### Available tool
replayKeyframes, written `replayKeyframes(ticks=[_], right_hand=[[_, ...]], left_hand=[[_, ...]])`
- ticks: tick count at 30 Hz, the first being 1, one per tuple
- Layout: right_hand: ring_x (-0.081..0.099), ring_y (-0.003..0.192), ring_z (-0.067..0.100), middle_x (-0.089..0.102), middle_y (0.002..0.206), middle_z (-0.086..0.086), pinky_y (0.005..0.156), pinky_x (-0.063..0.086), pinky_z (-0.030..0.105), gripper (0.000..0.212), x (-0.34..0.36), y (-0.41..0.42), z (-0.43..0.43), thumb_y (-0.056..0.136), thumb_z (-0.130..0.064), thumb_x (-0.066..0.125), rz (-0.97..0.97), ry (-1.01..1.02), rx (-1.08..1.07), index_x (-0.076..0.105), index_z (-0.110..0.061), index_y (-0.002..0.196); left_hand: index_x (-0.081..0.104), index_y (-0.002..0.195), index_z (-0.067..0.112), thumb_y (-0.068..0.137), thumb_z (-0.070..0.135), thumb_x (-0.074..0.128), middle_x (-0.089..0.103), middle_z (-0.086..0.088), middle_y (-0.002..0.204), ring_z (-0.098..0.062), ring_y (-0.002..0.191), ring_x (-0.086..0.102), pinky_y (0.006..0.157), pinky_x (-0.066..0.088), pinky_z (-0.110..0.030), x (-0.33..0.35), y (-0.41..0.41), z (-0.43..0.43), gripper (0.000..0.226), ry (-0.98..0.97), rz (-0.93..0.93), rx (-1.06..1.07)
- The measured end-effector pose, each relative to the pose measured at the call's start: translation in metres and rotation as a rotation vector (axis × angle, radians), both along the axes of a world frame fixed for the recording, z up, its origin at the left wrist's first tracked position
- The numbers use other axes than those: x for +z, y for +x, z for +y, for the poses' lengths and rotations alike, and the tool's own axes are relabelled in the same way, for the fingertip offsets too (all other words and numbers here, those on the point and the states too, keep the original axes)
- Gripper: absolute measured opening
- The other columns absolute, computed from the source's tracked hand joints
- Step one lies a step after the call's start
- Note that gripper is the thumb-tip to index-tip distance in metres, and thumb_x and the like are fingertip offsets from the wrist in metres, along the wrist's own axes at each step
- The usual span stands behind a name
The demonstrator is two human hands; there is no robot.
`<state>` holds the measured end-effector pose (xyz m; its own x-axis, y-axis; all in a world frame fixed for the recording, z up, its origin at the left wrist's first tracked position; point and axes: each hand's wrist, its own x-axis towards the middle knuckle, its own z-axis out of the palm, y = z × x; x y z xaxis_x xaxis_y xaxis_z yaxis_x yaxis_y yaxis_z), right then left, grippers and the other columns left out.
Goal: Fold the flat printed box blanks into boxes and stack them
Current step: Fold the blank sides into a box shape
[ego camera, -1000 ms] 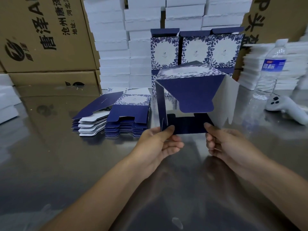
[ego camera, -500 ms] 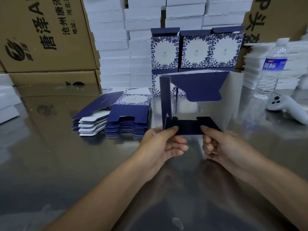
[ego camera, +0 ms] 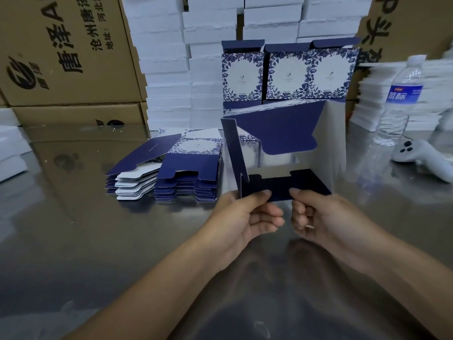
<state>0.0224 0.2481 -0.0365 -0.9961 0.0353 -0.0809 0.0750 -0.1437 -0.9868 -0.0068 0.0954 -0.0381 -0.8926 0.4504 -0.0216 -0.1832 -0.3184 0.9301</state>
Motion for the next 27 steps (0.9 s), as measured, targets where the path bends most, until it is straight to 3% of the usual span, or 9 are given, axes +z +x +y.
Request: replayKeyframes(ticks=[5, 9, 16, 21, 27], right_hand=[[0.044, 0.046, 0.007, 0.044, 0.047, -0.002, 0.056, 0.043, 0.019, 0.046, -0.002, 0.000, -0.002, 0.088, -0.027, 0.055, 0.014, -0.034, 0.032, 0.052, -0.021, 0.043], [0.045, 0.045, 0.007, 0.045, 0.046, -0.002, 0.054, 0.044, 0.018, 0.037, -0.002, 0.000, -0.003, 0.075, -0.036, 0.060, 0.035, -0.042, 0.039, 0.052, -0.022, 0.042], [0.049, 0.051, 0.013, 0.049, 0.047, 0.000, 0.065, 0.045, 0.025, 0.035, -0.009, -0.001, -0.007, 0.067, -0.046, 0.060, 0.020, -0.009, 0.074, 0.057, -0.020, 0.043], [0.049, 0.048, 0.011, 0.048, 0.047, 0.000, 0.057, 0.047, 0.021, 0.035, -0.009, -0.001, -0.008, 0.069, -0.047, 0.061, 0.008, -0.027, 0.066, 0.059, -0.020, 0.045], [0.052, 0.052, 0.010, 0.049, 0.050, 0.001, 0.058, 0.051, 0.020, 0.034, -0.011, 0.001, -0.013, 0.077, -0.036, 0.061, 0.007, -0.065, 0.095, 0.060, -0.020, 0.048]], left_hand=[[0.057, 0.076, 0.006, 0.079, 0.020, 0.064, 0.060, -0.007, 0.055, -0.015, 0.047, 0.060, 0.045, 0.049, -0.021, -0.001, 0.000, 0.002, 0.015, 0.020, -0.082, -0.027], [0.063, 0.062, 0.011, 0.066, 0.032, 0.068, 0.060, -0.006, 0.053, -0.015, 0.046, 0.059, 0.046, 0.048, -0.020, -0.002, -0.001, 0.000, 0.022, -0.047, -0.115, -0.073], [0.068, 0.053, 0.016, 0.072, 0.028, 0.066, 0.060, -0.003, 0.052, -0.012, 0.046, 0.059, 0.048, 0.049, -0.020, -0.005, -0.001, 0.002, 0.023, -0.030, -0.140, -0.098], [0.064, 0.047, 0.015, 0.088, 0.015, 0.058, 0.051, 0.001, 0.044, -0.010, 0.040, 0.052, 0.044, 0.046, -0.018, -0.005, -0.001, 0.004, 0.042, 0.028, -0.213, -0.074], [0.057, 0.066, 0.010, 0.092, 0.016, 0.053, 0.051, 0.002, 0.046, -0.009, 0.043, 0.051, 0.044, 0.045, -0.017, -0.003, 0.002, 0.007, 0.027, -0.004, -0.254, -0.105]])
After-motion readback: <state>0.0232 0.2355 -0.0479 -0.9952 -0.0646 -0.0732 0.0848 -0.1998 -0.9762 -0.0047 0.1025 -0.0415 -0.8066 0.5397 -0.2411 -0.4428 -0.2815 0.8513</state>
